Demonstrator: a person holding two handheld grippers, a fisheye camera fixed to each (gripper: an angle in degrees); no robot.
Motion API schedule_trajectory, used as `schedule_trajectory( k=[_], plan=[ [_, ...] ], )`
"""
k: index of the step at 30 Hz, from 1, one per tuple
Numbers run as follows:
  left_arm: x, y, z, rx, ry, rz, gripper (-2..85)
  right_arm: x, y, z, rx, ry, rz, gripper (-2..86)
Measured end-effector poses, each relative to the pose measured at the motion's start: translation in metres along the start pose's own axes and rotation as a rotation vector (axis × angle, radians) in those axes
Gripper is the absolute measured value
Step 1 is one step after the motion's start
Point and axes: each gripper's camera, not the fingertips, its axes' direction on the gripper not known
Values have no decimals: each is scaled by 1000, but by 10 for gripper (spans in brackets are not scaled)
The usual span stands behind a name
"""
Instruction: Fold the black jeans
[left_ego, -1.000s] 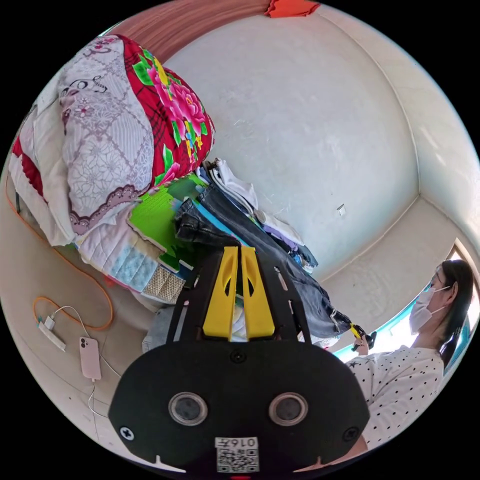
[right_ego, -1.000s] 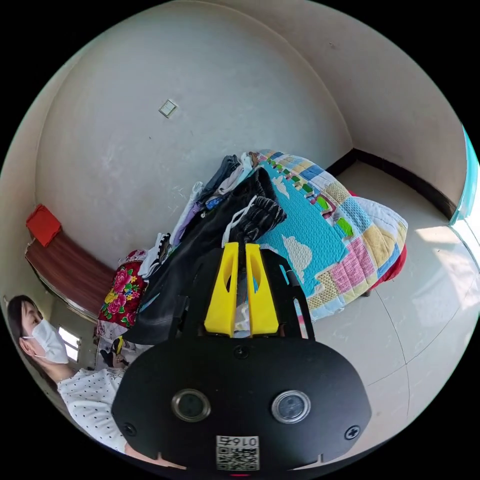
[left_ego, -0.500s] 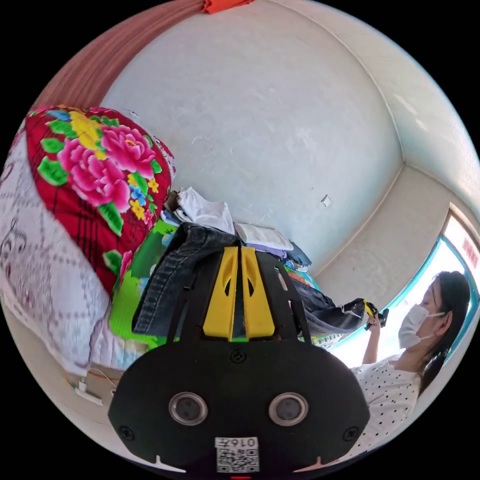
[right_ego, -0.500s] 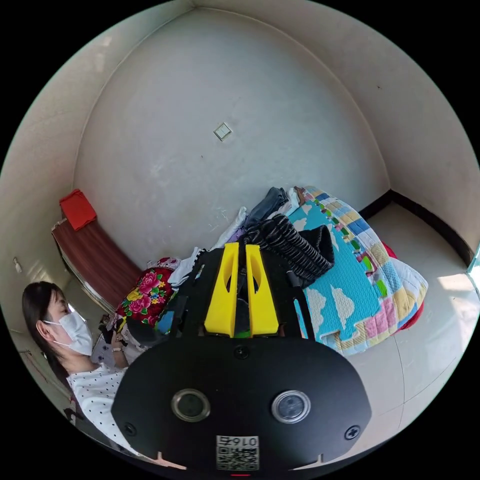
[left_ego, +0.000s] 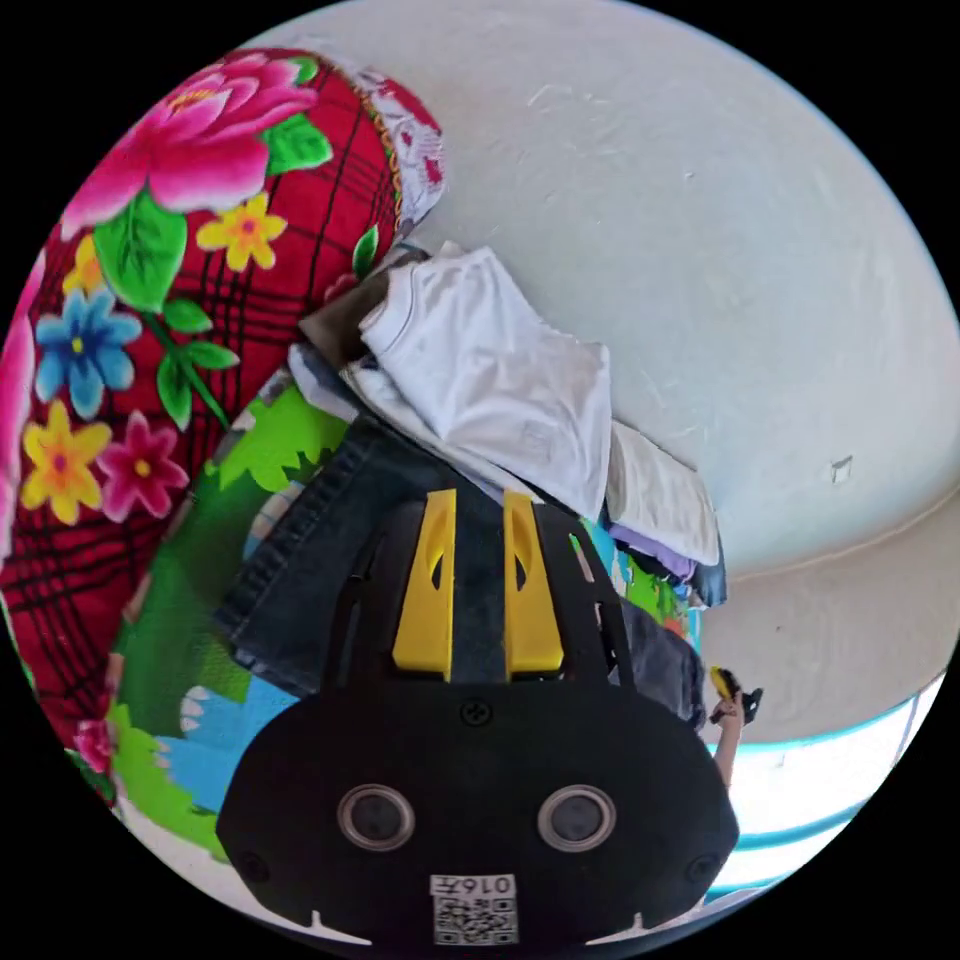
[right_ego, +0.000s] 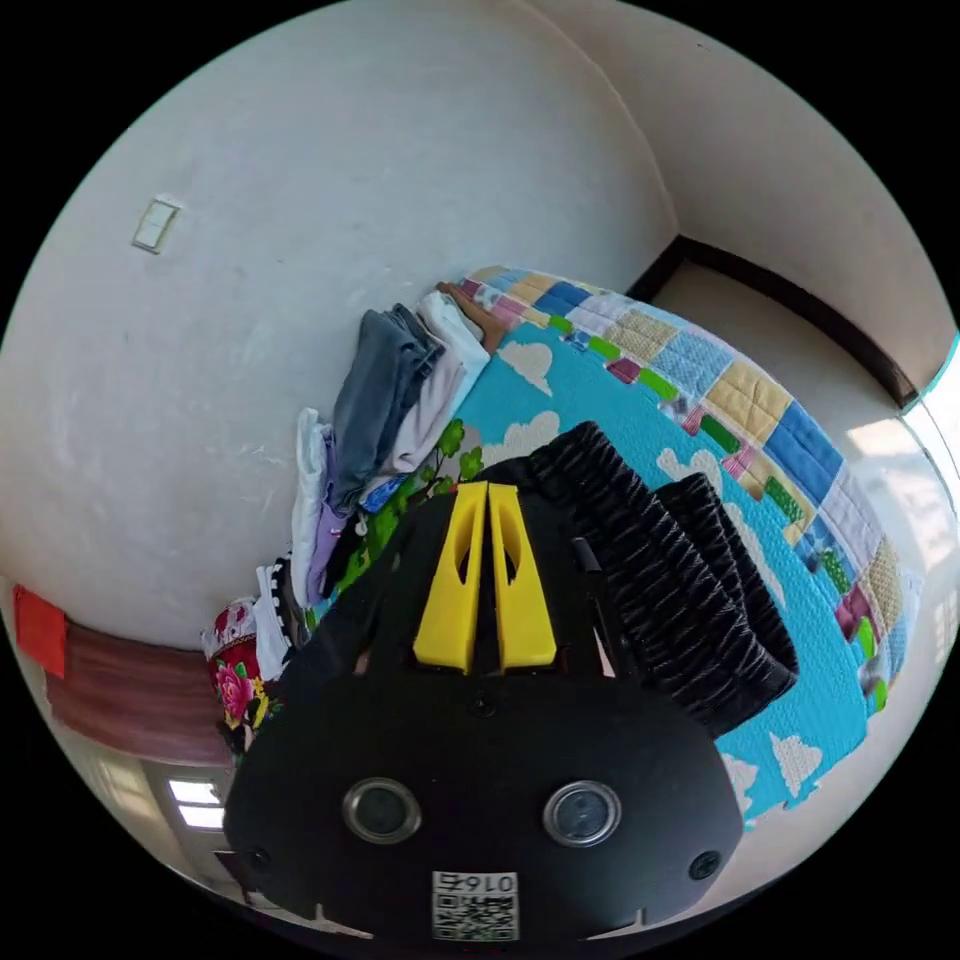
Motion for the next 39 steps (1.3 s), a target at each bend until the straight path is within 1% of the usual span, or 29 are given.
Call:
schedule_trajectory(
  k=[1, 2, 3, 4, 6, 8, 9, 11, 12, 14, 16, 18, 21, 23, 30, 34, 36, 38, 39],
  plan=[
    [-7, -1, 2, 6, 34, -7, 82, -3, 4, 14, -14, -27, -15, 32],
    [-18, -3, 1, 11, 79, -4, 86, -9, 9, 19, -18, -49, -75, 42],
    [-26, -6, -6, 19, 89, 14, 86, -13, 12, 19, -17, -48, -114, 48],
    [-29, -6, -11, 26, 88, 29, 85, -22, 21, 14, 4, -15, -194, 60],
    [-36, -5, -36, 31, 70, 127, 83, -37, 44, -6, 71, 47, -351, 72],
    [-44, 3, -53, 8, 28, 198, 85, -52, 93, -38, 176, 136, -595, 88],
    [-55, 9, -63, -8, -4, 220, 87, -54, 108, -45, 199, 166, -654, 93],
    [-77, 18, -74, -35, -59, 224, 94, -56, 170, -61, 294, 297, -860, 114],
    [-92, 21, -78, -57, -79, 215, 101, -56, 186, -62, 314, 338, -903, 117],
    [-115, 26, -83, -78, -67, 178, 108, -57, 239, -55, 347, 516, -1029, 127],
    [-132, 28, -81, -109, -5, 148, 112, -61, 268, -44, 294, 575, -1075, 135],
    [-146, 26, -76, -126, 112, 115, 115, -67, 290, -34, 265, 569, -1100, 145],
    [-153, 15, -73, -101, 184, 39, 113, -78, 316, -19, 265, 531, -1085, 153],
    [-150, 7, -73, -91, 164, 15, 110, -90, 327, -4, 238, 507, -1066, 153],
    [-118, -23, -89, -52, -52, -28, 74, -127, 357, 33, 181, 484, -1084, 153],
    [-114, -33, -116, -35, -61, 2, 47, -147, 383, 48, 156, 515, -1139, 152],
    [-121, -40, -138, -32, -26, 10, 7, -154, 399, 55, 146, 570, -1208, 151],
    [-127, -46, -155, -34, 15, 3, -3, -163, 425, 68, 116, 687, -1351, 147],
    [-129, -48, -166, -28, 42, 3, -6, -165, 432, 71, 107, 717, -1390, 145]
  ],
)
